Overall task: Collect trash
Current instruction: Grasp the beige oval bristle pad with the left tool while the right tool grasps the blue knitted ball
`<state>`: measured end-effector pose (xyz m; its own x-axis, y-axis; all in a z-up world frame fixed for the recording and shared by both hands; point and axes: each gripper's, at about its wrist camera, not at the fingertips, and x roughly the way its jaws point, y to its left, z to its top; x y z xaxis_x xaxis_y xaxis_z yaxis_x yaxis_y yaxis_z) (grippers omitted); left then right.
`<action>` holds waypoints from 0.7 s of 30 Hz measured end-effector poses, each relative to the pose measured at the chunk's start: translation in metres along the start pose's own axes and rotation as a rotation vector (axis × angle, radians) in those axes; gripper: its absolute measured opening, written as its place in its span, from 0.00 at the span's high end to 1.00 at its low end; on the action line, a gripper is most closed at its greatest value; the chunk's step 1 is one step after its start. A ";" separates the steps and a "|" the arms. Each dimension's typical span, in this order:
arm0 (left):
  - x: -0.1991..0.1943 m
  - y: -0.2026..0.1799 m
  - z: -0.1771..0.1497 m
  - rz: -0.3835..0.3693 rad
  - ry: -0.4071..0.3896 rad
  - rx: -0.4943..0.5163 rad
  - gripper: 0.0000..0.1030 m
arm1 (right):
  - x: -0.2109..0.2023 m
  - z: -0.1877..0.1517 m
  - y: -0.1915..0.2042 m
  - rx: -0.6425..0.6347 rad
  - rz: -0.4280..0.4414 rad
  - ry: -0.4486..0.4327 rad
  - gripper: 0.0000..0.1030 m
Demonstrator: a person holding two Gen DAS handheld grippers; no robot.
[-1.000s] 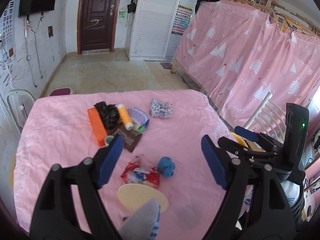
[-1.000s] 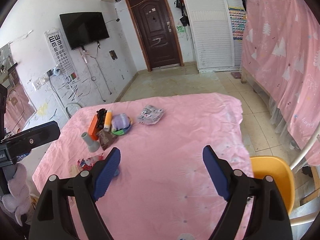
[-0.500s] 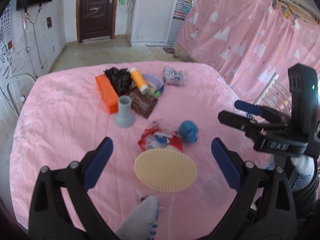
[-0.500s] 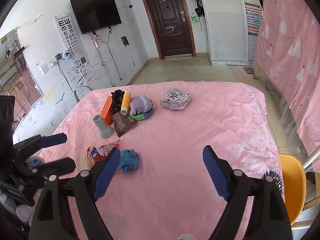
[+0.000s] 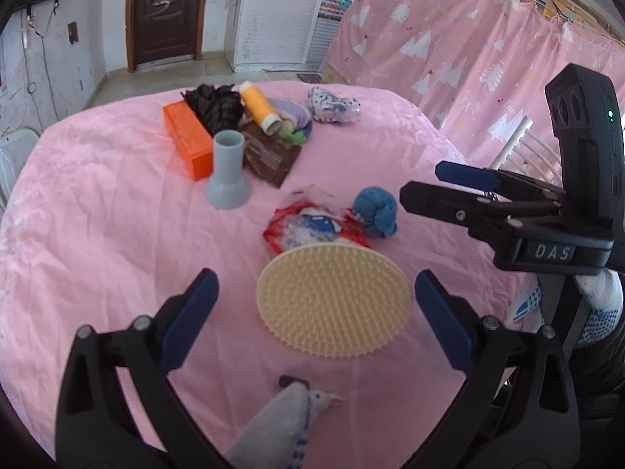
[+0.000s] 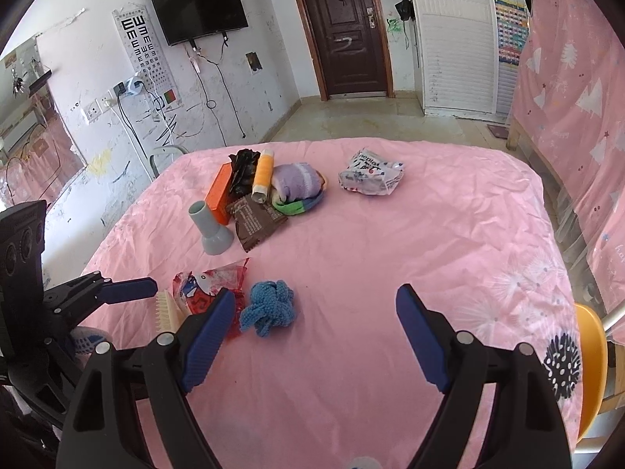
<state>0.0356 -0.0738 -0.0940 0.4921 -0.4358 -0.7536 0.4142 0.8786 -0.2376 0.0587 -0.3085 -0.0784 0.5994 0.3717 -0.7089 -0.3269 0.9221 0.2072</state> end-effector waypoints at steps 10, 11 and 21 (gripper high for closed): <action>0.008 -0.002 -0.004 -0.037 0.002 0.040 0.22 | 0.005 0.001 0.003 -0.001 -0.007 0.010 0.27; 0.008 -0.002 -0.004 -0.043 0.000 0.042 0.25 | 0.005 0.000 0.004 -0.004 -0.005 0.012 0.27; -0.020 0.010 -0.006 -0.010 -0.071 0.006 0.25 | 0.012 -0.002 0.023 -0.060 -0.006 0.030 0.27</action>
<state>0.0252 -0.0548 -0.0849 0.5412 -0.4577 -0.7054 0.4242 0.8730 -0.2409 0.0568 -0.2835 -0.0834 0.5797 0.3620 -0.7299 -0.3674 0.9158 0.1624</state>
